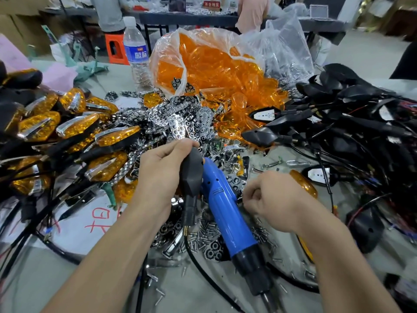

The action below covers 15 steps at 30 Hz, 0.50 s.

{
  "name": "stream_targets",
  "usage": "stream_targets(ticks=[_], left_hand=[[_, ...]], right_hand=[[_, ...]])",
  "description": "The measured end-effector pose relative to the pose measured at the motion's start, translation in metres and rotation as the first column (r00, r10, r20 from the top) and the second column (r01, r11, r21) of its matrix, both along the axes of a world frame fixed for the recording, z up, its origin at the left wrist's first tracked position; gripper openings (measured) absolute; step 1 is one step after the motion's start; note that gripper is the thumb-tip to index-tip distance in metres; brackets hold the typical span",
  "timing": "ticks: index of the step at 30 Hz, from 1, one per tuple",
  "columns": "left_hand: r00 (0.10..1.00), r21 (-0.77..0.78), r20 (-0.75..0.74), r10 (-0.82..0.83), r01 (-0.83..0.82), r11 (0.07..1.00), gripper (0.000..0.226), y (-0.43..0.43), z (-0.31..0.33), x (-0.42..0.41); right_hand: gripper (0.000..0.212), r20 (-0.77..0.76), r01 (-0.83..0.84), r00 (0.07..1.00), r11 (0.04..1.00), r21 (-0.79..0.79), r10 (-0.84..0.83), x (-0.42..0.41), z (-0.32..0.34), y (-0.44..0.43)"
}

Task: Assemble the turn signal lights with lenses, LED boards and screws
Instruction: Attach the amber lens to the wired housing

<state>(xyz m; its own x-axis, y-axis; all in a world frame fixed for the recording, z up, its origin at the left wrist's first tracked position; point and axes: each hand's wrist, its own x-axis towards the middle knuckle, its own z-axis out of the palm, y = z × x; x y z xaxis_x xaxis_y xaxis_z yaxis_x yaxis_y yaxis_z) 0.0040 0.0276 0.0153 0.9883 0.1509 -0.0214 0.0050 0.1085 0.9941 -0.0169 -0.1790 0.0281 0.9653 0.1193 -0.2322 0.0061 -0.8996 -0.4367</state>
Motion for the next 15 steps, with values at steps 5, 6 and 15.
stream_targets(ticks=[5, 6, 15], left_hand=[[1.0, -0.006, 0.011, -0.008, 0.008, 1.0, 0.028, -0.005, 0.001, -0.002], [1.0, 0.004, 0.018, -0.012, 0.012, 1.0, 0.027, -0.006, 0.001, -0.003], [0.998, 0.04, 0.063, -0.01, 0.008, 0.999, 0.026, -0.008, -0.001, -0.004]], right_hand=[[0.024, 0.162, 0.088, 0.961, 0.804, 0.588, -0.224, -0.004, 0.007, 0.016], [0.024, 0.167, 0.062, 0.958, 0.734, 0.676, -0.235, -0.007, 0.008, 0.024], [0.015, -0.036, 0.087, 0.969, 0.201, 0.976, -0.244, -0.008, 0.001, 0.049]])
